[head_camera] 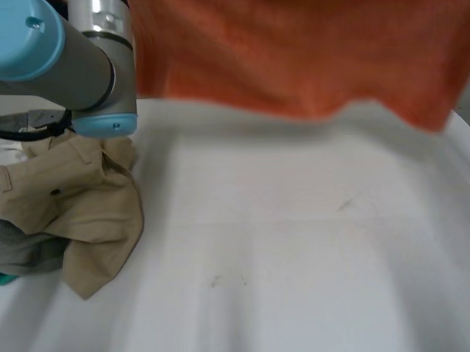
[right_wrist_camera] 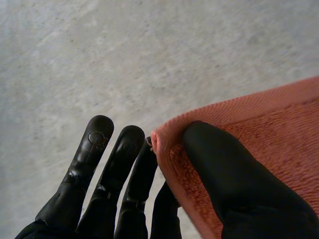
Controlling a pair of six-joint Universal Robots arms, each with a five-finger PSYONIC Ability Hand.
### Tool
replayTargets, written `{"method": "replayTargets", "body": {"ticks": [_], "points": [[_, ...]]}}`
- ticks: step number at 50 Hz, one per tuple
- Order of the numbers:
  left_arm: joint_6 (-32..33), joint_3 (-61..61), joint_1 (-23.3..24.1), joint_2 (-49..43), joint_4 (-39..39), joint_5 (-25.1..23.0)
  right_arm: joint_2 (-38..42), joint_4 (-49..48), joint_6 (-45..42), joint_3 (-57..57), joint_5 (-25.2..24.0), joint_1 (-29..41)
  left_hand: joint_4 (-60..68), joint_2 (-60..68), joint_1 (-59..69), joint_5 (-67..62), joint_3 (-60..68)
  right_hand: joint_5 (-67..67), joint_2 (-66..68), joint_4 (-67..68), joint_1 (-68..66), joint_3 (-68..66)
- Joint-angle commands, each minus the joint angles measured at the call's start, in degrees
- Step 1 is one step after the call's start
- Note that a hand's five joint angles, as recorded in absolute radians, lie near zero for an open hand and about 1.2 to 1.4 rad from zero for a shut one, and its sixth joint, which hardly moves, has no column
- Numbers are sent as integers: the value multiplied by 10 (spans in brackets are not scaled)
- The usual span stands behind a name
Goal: Fold the laundry.
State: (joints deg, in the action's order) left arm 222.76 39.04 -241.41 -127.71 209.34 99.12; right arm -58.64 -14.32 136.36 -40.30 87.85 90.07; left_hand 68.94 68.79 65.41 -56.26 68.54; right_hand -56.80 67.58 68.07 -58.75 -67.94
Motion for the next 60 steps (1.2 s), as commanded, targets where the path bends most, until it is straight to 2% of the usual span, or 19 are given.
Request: {"method": "replayTargets", "body": {"ticks": [1,6,13,17,20,24,29,33,38,50,53,60], "points": [[-41,83,-13,13,-13,1,-10,17,1,-79,-7,4,111,112,146,-137,115,-132,124,119,-213,-121],[-73,194,-20,25,-5,-16,-6,23,1,-163,-21,5,111,112,146,-137,115,-132,124,119,-213,-121],[-74,289,-20,4,0,-25,27,49,0,-247,-58,1,111,112,146,-137,115,-132,124,119,-213,-121],[-74,344,-13,-17,-7,-24,67,119,-7,-275,-62,0,111,112,146,-137,115,-132,124,119,-213,-121],[-72,393,-10,-16,-21,-24,68,163,-12,-285,-64,-2,111,112,146,-137,115,-132,124,119,-213,-121],[-66,467,-6,39,-83,-24,53,234,-36,-308,-64,-32,111,112,146,-137,115,-132,124,119,-213,-121],[-42,552,-8,143,-211,-22,-25,376,-141,-391,-60,-124,111,112,146,-137,115,-132,124,119,-213,-121],[-14,602,-6,185,-309,-18,-68,444,-213,-454,-64,-160,111,112,146,-137,115,-132,124,119,-213,-121],[-13,608,2,202,-365,-21,-107,426,-234,-487,-68,-165,111,112,146,-137,115,-132,124,119,-213,-121],[-13,568,7,193,-305,-20,-109,337,-210,-484,-90,-165,111,112,146,-137,115,-132,124,119,-213,-121],[-13,529,8,161,-276,-20,-97,299,-199,-465,-105,-162,111,112,146,-137,115,-132,124,119,-213,-121],[-7,355,15,12,-170,-13,11,139,-109,-355,-102,-113,111,112,146,-137,115,-132,124,119,-213,-121]]}}
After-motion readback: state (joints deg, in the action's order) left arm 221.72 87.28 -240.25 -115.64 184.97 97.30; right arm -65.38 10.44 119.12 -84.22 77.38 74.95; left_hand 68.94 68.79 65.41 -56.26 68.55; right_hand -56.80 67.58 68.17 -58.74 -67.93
